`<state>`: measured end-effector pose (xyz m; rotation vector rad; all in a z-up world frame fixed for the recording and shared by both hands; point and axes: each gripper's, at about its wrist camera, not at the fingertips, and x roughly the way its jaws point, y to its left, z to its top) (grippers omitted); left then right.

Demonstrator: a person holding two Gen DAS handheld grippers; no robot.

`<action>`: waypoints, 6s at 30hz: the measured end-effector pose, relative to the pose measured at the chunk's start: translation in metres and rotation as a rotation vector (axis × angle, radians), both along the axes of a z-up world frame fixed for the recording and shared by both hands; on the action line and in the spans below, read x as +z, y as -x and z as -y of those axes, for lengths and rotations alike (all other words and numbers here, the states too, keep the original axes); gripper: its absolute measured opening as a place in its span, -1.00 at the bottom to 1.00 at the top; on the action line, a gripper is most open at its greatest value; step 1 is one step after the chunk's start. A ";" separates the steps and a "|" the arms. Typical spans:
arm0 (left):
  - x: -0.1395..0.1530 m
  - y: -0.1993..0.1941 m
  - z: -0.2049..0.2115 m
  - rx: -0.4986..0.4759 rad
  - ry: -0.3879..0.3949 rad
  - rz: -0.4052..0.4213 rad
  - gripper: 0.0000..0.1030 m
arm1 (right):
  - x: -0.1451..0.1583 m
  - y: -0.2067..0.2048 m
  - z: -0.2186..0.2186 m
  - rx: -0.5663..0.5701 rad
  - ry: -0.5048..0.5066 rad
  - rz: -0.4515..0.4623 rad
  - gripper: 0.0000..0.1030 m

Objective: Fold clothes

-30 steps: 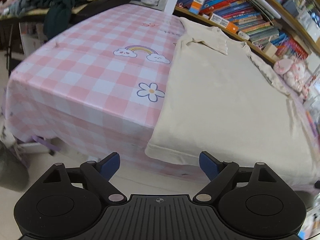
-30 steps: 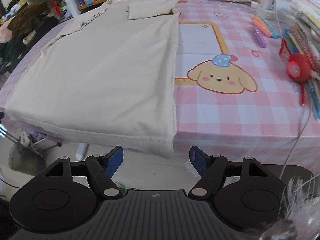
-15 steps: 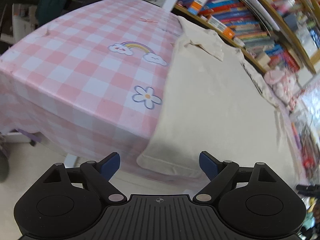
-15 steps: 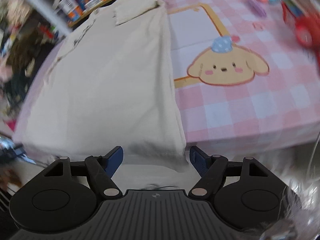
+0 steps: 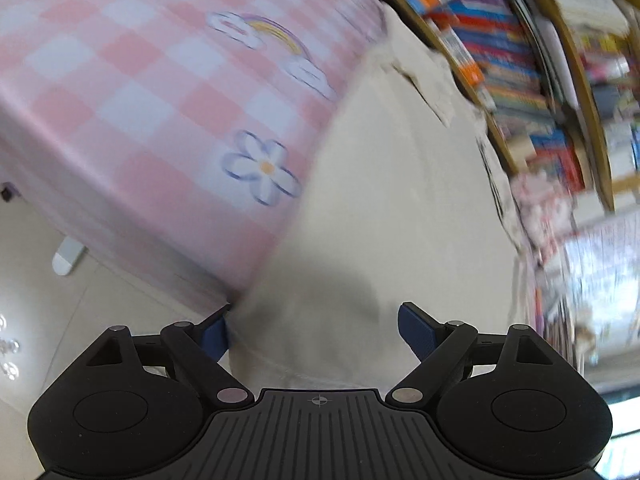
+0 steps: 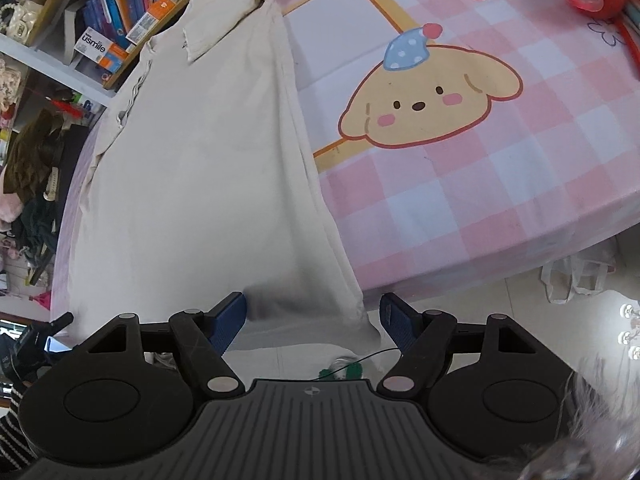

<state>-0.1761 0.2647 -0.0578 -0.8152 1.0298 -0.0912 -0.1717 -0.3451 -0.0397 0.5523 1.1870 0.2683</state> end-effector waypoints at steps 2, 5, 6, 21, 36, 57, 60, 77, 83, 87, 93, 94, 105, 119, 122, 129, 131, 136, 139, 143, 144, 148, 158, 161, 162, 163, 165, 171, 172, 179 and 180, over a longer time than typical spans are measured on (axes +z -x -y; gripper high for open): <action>0.005 0.000 0.002 -0.039 0.007 0.003 0.60 | 0.002 0.001 0.001 0.001 -0.006 0.005 0.42; 0.014 0.007 -0.004 -0.055 0.016 0.021 0.60 | 0.006 0.003 0.004 0.000 -0.014 0.020 0.41; 0.016 0.010 -0.008 -0.044 0.018 0.027 0.60 | 0.008 0.004 0.006 -0.001 -0.016 0.026 0.41; 0.014 0.023 -0.023 0.043 0.026 0.045 -0.76 | 0.006 0.012 0.027 -0.105 -0.187 -0.025 -0.83; 0.032 0.058 -0.017 0.013 -0.021 0.014 -0.79 | 0.029 0.036 0.043 -0.022 -0.154 -0.040 -0.88; 0.068 0.075 0.002 0.055 0.146 0.165 -0.80 | 0.056 0.049 0.074 -0.059 -0.373 0.053 -0.88; 0.085 0.042 -0.007 0.128 0.214 0.286 -0.80 | 0.076 0.016 0.073 -0.101 -0.452 0.185 -0.88; 0.096 -0.188 -0.028 0.326 0.329 0.449 -0.80 | 0.109 -0.217 0.036 -0.338 -0.491 0.411 -0.88; 0.070 -0.241 -0.044 0.346 0.340 0.376 -0.80 | 0.093 -0.275 0.020 -0.360 -0.456 0.366 -0.88; 0.049 -0.273 -0.047 0.351 0.342 0.322 -0.81 | 0.072 -0.308 0.014 -0.396 -0.437 0.321 -0.88; 0.017 -0.312 -0.048 0.350 0.328 0.236 -0.81 | 0.039 -0.347 0.011 -0.464 -0.410 0.265 -0.88; 0.010 -0.318 -0.049 0.349 0.320 0.215 -0.81 | 0.032 -0.352 0.011 -0.475 -0.396 0.253 -0.88; -0.009 -0.337 -0.041 0.272 0.350 0.129 0.34 | -0.006 -0.366 -0.015 -0.390 -0.369 0.094 -0.15; -0.015 -0.382 -0.048 0.385 0.520 0.123 0.40 | 0.005 -0.434 -0.073 -0.325 -0.367 0.086 -0.16; -0.010 -0.385 -0.059 0.470 0.552 0.151 0.40 | 0.025 -0.445 -0.058 -0.471 -0.440 0.239 -0.16; 0.018 -0.373 -0.047 0.256 0.222 0.172 0.53 | 0.051 -0.417 -0.069 -0.193 -0.025 0.321 -0.12; 0.012 -0.373 -0.052 0.244 0.241 0.123 0.53 | 0.050 -0.403 -0.083 -0.057 0.159 0.355 -0.12; 0.034 -0.373 -0.019 0.022 0.094 0.181 0.47 | 0.040 -0.375 -0.129 0.246 0.428 0.421 -0.14; 0.060 -0.365 0.043 -0.196 -0.265 0.293 0.39 | 0.032 -0.363 -0.170 0.362 0.618 0.516 -0.16; 0.048 -0.345 0.147 -0.562 -0.827 0.429 0.46 | 0.014 -0.350 -0.219 0.559 0.894 0.684 -0.08; 0.040 -0.341 0.166 -0.635 -0.939 0.460 0.46 | 0.008 -0.347 -0.230 0.619 0.962 0.731 -0.07; 0.019 -0.335 0.213 -0.815 -1.176 0.550 0.50 | -0.005 -0.350 -0.257 0.837 1.150 0.867 0.02; 0.016 -0.376 0.235 -0.912 -1.277 0.632 0.69 | 0.042 -0.412 -0.228 0.324 0.961 0.703 0.09; 0.022 -0.408 0.211 -0.878 -1.211 0.573 0.70 | 0.036 -0.384 -0.217 0.381 0.938 0.697 0.18; 0.024 -0.420 0.201 -0.864 -1.180 0.550 0.73 | 0.032 -0.375 -0.212 0.396 0.943 0.687 0.19; 0.026 -0.433 0.191 -0.831 -1.157 0.519 0.73 | 0.028 -0.367 -0.206 0.408 0.953 0.673 0.19; 0.029 -0.462 0.166 -0.725 -1.117 0.435 0.79 | 0.021 -0.358 -0.196 0.417 0.975 0.635 0.19; 0.033 -0.465 0.108 -0.481 -0.822 0.301 0.80 | 0.029 -0.341 -0.143 0.223 0.852 0.475 0.21; 0.033 -0.456 0.102 -0.469 -0.768 0.300 0.80 | 0.033 -0.338 -0.132 0.174 0.801 0.441 0.21; 0.045 -0.373 0.063 -0.298 -0.537 0.271 0.80 | 0.047 -0.284 -0.070 -0.033 0.413 0.263 0.18; 0.048 -0.356 0.059 -0.269 -0.528 0.275 0.80 | 0.047 -0.274 -0.066 -0.041 0.396 0.251 0.17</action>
